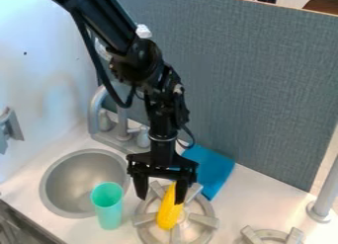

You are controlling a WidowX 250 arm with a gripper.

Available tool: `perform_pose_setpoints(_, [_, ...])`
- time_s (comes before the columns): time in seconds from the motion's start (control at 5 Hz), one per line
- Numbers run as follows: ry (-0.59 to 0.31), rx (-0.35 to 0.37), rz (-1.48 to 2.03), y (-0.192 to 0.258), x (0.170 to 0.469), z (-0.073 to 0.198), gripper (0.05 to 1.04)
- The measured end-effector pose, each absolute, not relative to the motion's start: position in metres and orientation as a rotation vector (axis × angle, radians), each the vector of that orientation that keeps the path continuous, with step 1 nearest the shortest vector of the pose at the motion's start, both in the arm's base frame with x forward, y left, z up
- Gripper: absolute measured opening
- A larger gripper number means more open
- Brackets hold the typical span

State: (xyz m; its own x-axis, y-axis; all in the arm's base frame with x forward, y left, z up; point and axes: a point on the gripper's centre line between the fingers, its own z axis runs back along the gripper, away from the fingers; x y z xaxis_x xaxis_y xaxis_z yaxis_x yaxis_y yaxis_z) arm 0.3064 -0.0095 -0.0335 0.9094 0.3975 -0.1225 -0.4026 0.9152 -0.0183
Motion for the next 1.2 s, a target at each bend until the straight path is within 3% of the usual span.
perform_pose_setpoints(0.2, [0.146,-0.038,0.410,-0.009,0.302,-0.043,1.001])
perform_pose_setpoints(0.6, [0.094,-0.059,0.366,-0.011,0.312,-0.043,1.001])
perform_pose_setpoints(1.0, [0.098,-0.016,0.345,-0.012,0.326,-0.040,1.001])
perform_pose_setpoints(1.2, [0.135,0.015,0.341,-0.016,0.329,-0.057,1.001])
